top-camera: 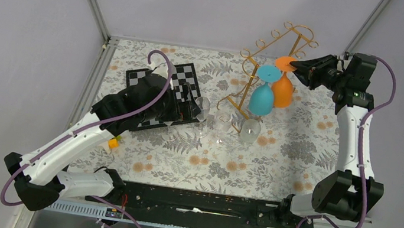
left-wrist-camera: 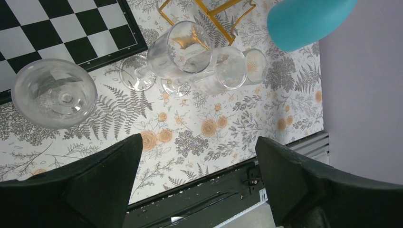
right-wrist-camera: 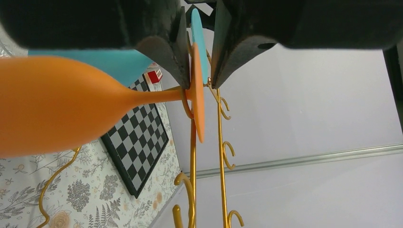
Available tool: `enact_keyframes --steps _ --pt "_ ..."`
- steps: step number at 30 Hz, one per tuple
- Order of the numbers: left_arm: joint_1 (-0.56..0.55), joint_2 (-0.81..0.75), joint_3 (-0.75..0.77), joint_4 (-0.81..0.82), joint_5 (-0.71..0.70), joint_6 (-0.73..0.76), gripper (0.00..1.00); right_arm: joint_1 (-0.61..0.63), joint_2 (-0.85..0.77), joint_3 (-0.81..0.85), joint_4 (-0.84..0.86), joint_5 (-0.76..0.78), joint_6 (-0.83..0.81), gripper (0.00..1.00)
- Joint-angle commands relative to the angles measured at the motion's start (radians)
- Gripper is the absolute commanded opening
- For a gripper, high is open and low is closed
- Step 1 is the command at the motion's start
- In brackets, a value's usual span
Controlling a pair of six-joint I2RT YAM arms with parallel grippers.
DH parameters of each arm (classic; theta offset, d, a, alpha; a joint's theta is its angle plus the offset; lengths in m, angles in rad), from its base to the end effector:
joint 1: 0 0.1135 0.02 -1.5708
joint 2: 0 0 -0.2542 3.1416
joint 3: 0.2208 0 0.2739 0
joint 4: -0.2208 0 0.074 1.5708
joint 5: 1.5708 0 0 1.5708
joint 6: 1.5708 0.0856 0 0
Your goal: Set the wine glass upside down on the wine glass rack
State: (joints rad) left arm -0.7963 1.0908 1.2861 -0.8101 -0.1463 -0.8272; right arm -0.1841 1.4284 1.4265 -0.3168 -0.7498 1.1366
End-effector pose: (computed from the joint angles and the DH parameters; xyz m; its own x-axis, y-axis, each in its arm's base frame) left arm 0.2067 -0.1934 0.3582 -0.7322 -0.2928 -0.6149 0.1254 0.8294 -0.5443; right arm 0.3853 -0.0124 0.3818 -0.5852 0.7843 -0.2058 0.0682 0.3005 0.9514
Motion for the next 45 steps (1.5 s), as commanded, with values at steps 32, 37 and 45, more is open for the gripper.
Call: enact_keyframes --steps 32,37,45 --pt "0.012 -0.075 -0.029 0.046 -0.045 0.023 0.99 0.006 -0.065 0.094 -0.231 0.067 -0.18 0.8" --pt "0.015 -0.089 -0.034 0.04 -0.051 0.03 0.99 0.003 -0.105 0.099 -0.298 0.097 -0.25 0.81" --pt "0.014 -0.101 -0.04 0.023 -0.024 0.032 0.99 0.0 -0.209 0.045 -0.423 0.131 -0.377 0.84"
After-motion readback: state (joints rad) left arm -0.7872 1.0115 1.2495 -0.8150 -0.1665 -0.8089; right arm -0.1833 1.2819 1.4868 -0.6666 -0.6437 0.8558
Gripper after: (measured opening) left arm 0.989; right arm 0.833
